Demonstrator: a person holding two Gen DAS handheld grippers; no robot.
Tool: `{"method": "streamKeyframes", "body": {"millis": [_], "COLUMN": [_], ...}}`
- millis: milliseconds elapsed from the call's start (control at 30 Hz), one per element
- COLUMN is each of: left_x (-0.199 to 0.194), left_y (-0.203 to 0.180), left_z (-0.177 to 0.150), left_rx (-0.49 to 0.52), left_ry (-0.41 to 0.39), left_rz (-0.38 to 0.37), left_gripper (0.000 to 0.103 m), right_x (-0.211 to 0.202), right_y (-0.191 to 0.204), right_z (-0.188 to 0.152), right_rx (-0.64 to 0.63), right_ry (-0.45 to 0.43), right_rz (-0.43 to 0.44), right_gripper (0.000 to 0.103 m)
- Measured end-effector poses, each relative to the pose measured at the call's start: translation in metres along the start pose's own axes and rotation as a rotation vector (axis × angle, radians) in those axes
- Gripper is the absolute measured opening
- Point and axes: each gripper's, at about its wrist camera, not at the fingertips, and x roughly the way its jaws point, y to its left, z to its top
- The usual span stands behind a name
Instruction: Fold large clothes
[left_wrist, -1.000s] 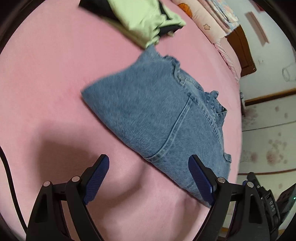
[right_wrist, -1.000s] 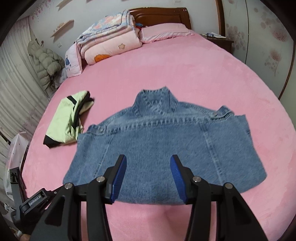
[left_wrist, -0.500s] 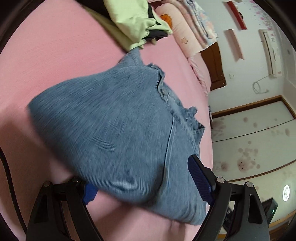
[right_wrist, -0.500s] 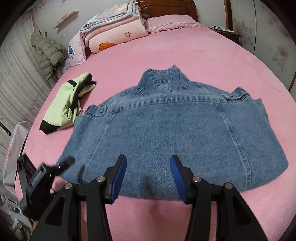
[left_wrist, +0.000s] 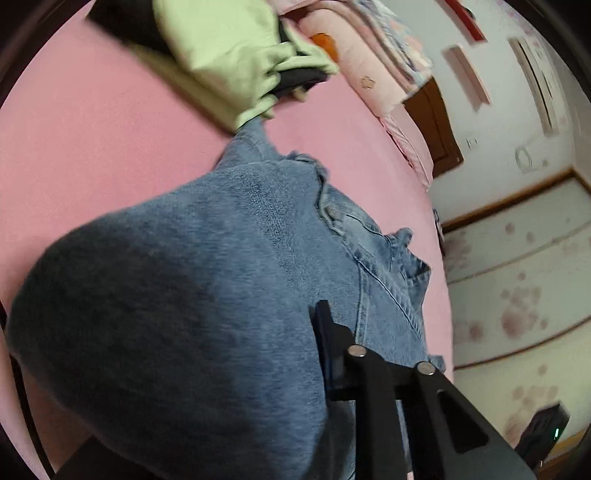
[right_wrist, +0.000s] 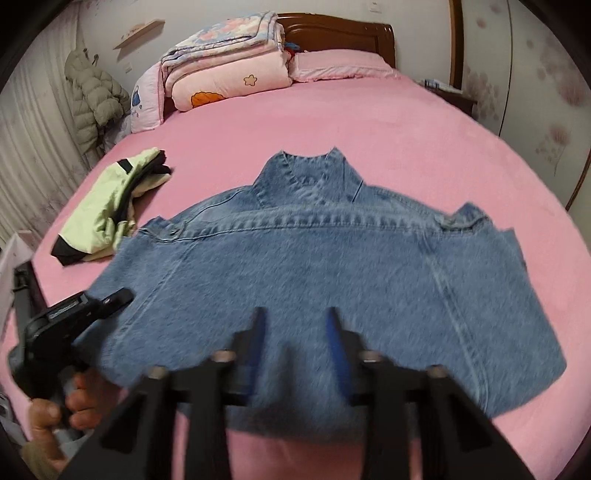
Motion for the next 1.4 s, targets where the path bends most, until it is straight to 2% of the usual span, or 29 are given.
{"method": "streamKeyframes", "body": {"millis": [67,167,233,333,467,633,767,833,900,1000,1100,1167,1233,1267,1400], "left_x": [-0.009,-0.022,-0.030,-0.038,-0.042,-0.037,-0.025,-0.018,-0.006,0.015,0.044,0.058,0.074,0.081,0.111], "left_y": [-0.020,-0.056,-0.078,-0.109,-0.151,-0.197,-0.229,-0.245,-0.260,-0.279,-0.295,-0.302,-0.310,-0.312,-0.306], "left_z": [0.000,-0.001,-0.003,-0.010,-0.029,-0.055,-0.076,-0.087,-0.102,-0.131,-0.167,-0.192,-0.224,-0.238,-0.280], "left_rx": [0.097,0.248,0.320,0.433,0.601,0.746,0.791,0.805,0.828,0.832,0.848,0.874,0.911,0.929,1.025], "left_ry": [-0.025,-0.075,-0.102,-0.122,-0.135,-0.125,-0.098,-0.087,-0.068,-0.017,0.043,0.076,0.132,0.154,0.202], "left_rz": [0.025,0.037,0.014,-0.031,-0.082,-0.159,-0.212,-0.236,-0.246,-0.256,-0.263,-0.264,-0.247,-0.237,-0.107], "left_gripper": [0.012,0.011,0.011,0.011,0.011,0.011,0.011,0.011,0.011,0.011,0.011,0.011,0.011,0.012,0.013], "right_x": [0.009,0.020,0.030,0.056,0.064,0.066,0.068,0.066,0.049,0.012,-0.020,-0.034,-0.039,-0.042,-0.049], "right_y": [0.003,0.007,0.011,0.010,0.002,-0.024,-0.048,-0.066,-0.087,-0.130,-0.177,-0.206,-0.228,-0.239,-0.254], "right_z": [0.003,0.003,-0.002,-0.017,-0.029,-0.033,-0.032,-0.030,-0.031,-0.043,-0.062,-0.077,-0.088,-0.094,-0.102], "right_rx": [-0.041,-0.073,-0.094,-0.087,-0.047,0.079,0.187,0.270,0.325,0.375,0.392,0.386,0.399,0.409,0.404], "right_ry": [-0.010,0.002,0.024,0.112,0.091,0.088,0.121,0.154,0.139,0.093,0.074,0.088,0.107,0.113,0.120], "right_rz": [-0.015,0.012,0.013,0.026,0.067,0.199,0.334,0.438,0.475,0.418,0.293,0.211,0.174,0.167,0.172], "right_gripper": [0.004,0.000,0.000,0.000,0.000,0.000,0.000,0.000,0.000,0.000,0.000,0.000,0.000,0.000,0.000]}}
